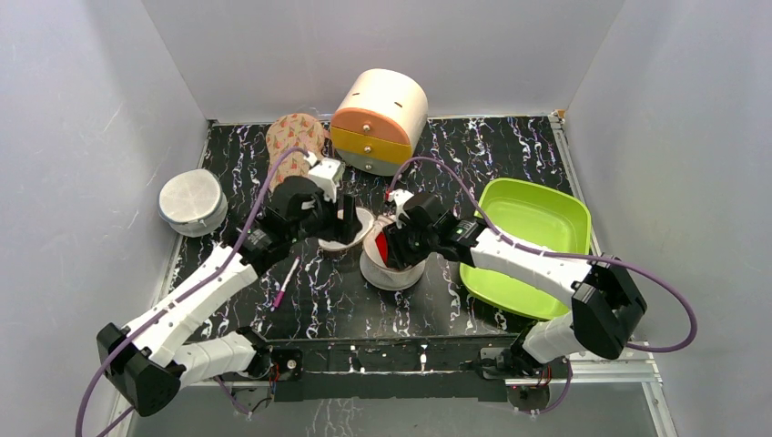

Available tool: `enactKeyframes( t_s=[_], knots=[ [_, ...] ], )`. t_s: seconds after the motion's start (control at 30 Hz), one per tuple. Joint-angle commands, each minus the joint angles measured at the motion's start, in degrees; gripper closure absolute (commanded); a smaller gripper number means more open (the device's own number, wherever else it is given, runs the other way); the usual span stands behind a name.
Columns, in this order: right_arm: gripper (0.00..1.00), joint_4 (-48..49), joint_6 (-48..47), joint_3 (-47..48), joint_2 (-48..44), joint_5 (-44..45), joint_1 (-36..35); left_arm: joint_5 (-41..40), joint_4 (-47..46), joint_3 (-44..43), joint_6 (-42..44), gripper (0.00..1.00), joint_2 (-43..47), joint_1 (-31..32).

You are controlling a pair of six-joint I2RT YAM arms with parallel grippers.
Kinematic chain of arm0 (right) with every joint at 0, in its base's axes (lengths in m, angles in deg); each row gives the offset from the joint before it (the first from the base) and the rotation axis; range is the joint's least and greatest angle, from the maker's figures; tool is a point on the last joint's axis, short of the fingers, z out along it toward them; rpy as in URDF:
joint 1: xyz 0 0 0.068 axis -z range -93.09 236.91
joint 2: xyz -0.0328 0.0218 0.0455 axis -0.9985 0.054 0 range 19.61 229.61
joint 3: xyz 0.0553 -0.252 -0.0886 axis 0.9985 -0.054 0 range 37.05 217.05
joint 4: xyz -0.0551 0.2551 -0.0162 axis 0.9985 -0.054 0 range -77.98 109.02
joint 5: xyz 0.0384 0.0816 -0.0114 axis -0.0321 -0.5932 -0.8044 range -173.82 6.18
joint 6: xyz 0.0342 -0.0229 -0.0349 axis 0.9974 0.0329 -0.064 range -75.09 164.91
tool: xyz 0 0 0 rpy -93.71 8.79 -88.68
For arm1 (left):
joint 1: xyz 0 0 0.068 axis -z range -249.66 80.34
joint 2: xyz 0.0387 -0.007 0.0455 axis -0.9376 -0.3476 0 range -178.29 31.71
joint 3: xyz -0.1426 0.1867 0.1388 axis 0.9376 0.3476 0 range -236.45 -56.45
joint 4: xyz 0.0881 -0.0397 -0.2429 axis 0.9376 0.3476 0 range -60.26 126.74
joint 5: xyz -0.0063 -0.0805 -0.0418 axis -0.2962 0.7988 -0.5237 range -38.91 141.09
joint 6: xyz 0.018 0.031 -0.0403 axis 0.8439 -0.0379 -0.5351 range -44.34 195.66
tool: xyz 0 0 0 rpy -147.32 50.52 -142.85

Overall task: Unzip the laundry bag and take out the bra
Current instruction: Open the laundry bag at the center of the board, then pick up the bra from the laundry bag.

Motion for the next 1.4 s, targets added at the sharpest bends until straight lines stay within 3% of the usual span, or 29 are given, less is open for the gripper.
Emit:
enactKeyframes(
  t_s=[0.0,0.23,0.5,0.73,0.83,1.07,1.37],
  knots=[
    [0.63,4.0,0.5,3.1,1.0,0.7,-0.6,7.8,-6.7,8.4,-11.9,0.32,2.8,0.1],
    [0.63,3.7,1.4,3.1,1.7,1.6,-0.7,13.0,-16.4,16.8,-22.7,0.31,2.8,0.1],
    [0.62,3.6,1.1,1.9,-0.5,2.0,-0.7,15.7,-22.1,19.4,-21.8,0.22,-2.5,0.1],
    [0.62,2.7,1.1,-0.9,-1.6,4.3,-0.7,17.5,-20.8,20.5,-18.8,0.44,-6.5,0.1],
    [0.62,3.0,1.2,-2.3,-2.0,3.9,-0.7,19.8,-20.9,22.2,-17.5,0.50,-6.5,0.1],
    [0.62,2.8,1.7,-2.8,-2.4,3.1,-0.7,21.0,-19.3,24.9,-16.7,0.75,-5.6,0.1],
    [0.58,4.7,0.3,4.0,-1.4,2.1,-4.5,21.1,-21.0,26.0,-17.3,0.83,-5.6,0.1]
  ],
)
